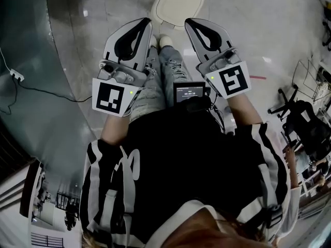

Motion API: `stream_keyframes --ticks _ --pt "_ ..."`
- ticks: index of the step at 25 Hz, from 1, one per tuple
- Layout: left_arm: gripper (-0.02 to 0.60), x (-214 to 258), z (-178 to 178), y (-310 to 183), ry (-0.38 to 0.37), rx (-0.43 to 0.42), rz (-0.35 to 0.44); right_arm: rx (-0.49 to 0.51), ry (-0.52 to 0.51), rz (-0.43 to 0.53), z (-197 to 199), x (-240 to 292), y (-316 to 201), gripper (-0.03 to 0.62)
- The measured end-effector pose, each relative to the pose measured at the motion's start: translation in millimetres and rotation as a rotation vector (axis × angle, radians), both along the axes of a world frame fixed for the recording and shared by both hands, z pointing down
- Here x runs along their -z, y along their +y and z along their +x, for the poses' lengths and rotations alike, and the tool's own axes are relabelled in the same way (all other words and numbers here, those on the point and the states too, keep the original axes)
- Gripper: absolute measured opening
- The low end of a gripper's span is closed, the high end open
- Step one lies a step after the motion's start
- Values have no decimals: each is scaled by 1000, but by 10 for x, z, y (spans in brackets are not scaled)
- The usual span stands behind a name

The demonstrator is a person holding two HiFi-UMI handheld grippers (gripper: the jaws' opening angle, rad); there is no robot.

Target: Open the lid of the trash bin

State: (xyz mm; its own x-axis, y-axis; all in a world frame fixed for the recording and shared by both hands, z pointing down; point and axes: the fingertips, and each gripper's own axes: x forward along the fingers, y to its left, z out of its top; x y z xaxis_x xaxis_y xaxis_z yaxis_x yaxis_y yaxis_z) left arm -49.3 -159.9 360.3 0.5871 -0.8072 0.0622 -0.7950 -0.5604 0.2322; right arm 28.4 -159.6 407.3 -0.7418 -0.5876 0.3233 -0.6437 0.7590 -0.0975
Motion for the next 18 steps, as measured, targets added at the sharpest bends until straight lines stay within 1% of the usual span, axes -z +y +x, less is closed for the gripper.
stream_keyframes --ticks 6,10,14,18 --pt "5 -146 26 -15 -8 -20 -30 26 13 -16 -77 -268 -42 5" --pt "5 -240 8 -53 -5 -16 -40 50 31 -19 -136 -489 -62 5" --pt "5 -331 -17 -66 -3 -21 -54 86 72 -15 -204 -809 -43 5" --pt "5 -456 -30 -86 -6 -30 -71 107 139 -30 -231 -1230 -19 5"
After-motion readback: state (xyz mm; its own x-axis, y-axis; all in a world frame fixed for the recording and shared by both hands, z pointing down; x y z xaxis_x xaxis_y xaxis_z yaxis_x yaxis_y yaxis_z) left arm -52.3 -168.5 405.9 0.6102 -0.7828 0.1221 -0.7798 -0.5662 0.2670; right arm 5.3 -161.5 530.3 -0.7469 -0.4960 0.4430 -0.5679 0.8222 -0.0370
